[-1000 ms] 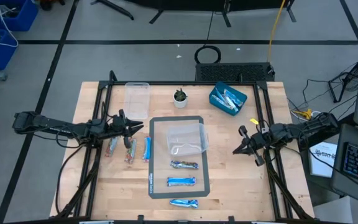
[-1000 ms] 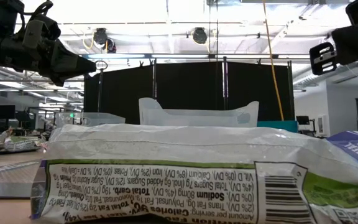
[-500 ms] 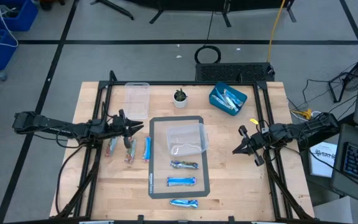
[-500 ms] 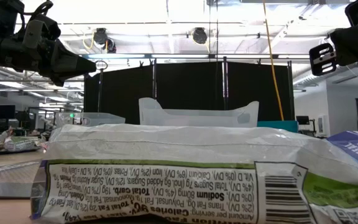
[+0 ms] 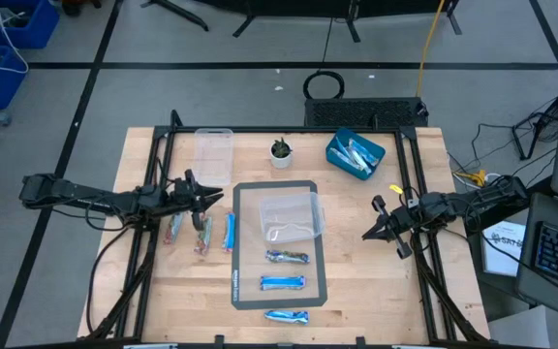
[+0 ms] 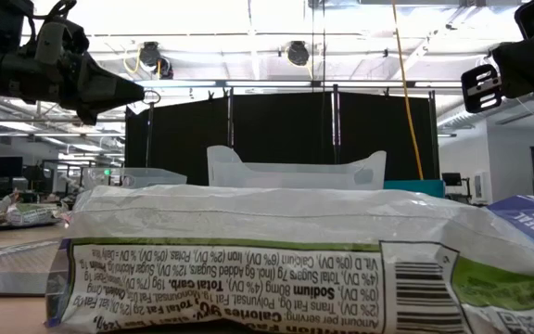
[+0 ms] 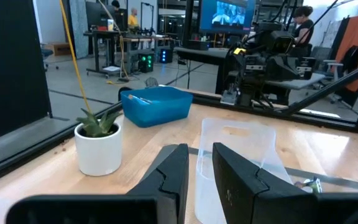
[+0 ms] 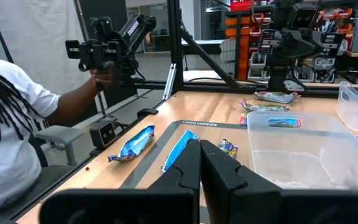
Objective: Pick and place Granola Bars by type
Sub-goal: Put the snack into the center bin
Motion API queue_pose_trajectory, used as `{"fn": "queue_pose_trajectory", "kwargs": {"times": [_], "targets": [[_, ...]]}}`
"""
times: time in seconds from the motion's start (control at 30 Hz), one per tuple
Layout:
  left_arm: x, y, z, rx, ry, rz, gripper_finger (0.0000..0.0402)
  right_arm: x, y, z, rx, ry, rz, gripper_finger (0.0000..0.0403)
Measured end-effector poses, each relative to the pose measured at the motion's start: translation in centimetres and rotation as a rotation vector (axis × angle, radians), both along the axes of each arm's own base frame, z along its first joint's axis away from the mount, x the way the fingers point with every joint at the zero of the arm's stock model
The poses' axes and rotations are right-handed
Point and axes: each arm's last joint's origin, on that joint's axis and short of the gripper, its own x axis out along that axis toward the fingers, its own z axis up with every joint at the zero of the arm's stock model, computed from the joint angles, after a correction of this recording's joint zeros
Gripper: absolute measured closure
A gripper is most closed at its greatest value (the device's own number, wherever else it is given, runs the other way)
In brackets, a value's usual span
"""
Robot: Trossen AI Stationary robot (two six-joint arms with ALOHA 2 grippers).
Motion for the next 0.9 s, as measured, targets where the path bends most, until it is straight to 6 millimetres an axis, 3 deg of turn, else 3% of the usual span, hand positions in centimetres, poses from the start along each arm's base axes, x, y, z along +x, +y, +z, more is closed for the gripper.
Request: {"fn": "queue_pose_trajectory", "kwargs": {"times": [0.5,0.67,0.8,0.9], "targets": [[0.0,0.0,-0.1,0.026,0.015,0.0,0.0323,0.0,0.0,0.0,0.0,0.0,0.0,0.0403],[0.1,0.0,0.1,-0.112,0.008,-0.004,0.0323,0.0,0.0,0.0,0.0,0.0,0.0,0.0403],[0.6,-0.2,0.8,-0.267,0.142,-0.02,0.0323,0.0,0.0,0.0,0.0,0.0,0.0,0.0403],[1.6,-1.2,2.3,-0.262,0.214,-0.159,0.0323,0.0,0.0,0.0,0.0,0.0,0.0,0.0403]]}}
